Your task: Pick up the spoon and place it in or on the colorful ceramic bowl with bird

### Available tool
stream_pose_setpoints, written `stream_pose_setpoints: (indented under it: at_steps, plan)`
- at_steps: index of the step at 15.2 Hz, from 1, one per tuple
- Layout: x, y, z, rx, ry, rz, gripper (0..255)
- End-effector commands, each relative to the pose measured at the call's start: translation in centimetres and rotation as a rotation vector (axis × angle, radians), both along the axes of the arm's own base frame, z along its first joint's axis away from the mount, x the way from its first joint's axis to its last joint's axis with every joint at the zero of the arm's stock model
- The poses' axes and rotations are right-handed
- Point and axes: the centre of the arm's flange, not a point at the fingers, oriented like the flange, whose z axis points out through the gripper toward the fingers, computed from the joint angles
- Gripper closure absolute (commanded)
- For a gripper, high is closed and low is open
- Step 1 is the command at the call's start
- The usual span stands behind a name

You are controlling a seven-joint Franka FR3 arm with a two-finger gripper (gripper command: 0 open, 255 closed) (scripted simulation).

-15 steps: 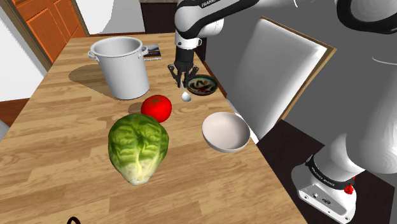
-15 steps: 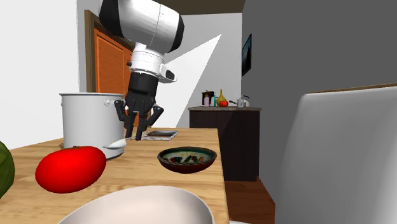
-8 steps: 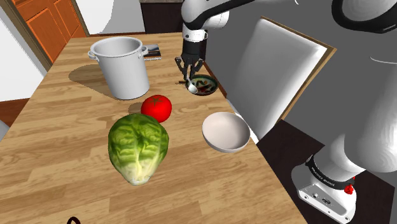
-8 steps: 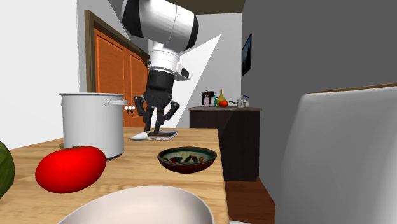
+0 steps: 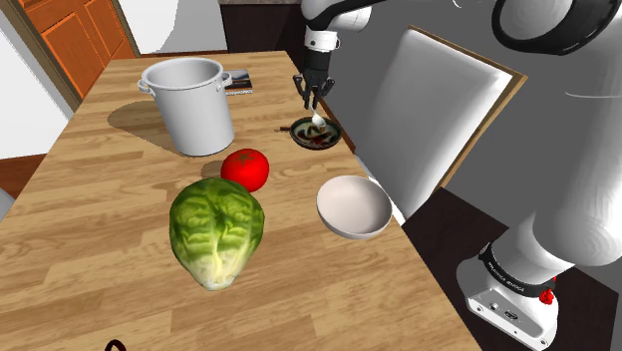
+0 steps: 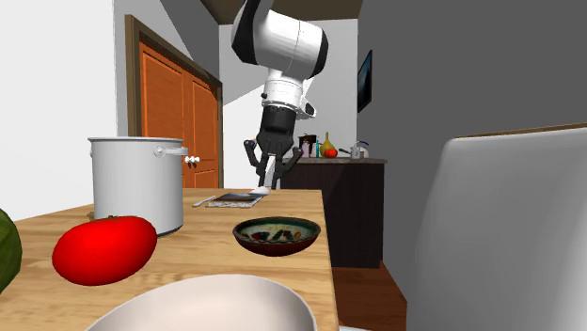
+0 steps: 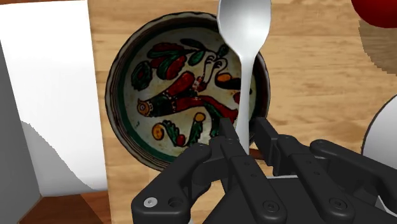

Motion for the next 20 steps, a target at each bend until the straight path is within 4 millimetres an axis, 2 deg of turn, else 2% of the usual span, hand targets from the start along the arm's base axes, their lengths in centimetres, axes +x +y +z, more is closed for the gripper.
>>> stream_pose_setpoints:
  at_steps: [1,14,20]
  plan:
    - [0.1,-0.6,-0.7,0.0,0.0,0.002,255]
    - [0.1,-0.6,-7.8,0.001,0.0,0.002,255]
    - [0.1,-0.6,-7.8,0.001,0.0,0.002,255]
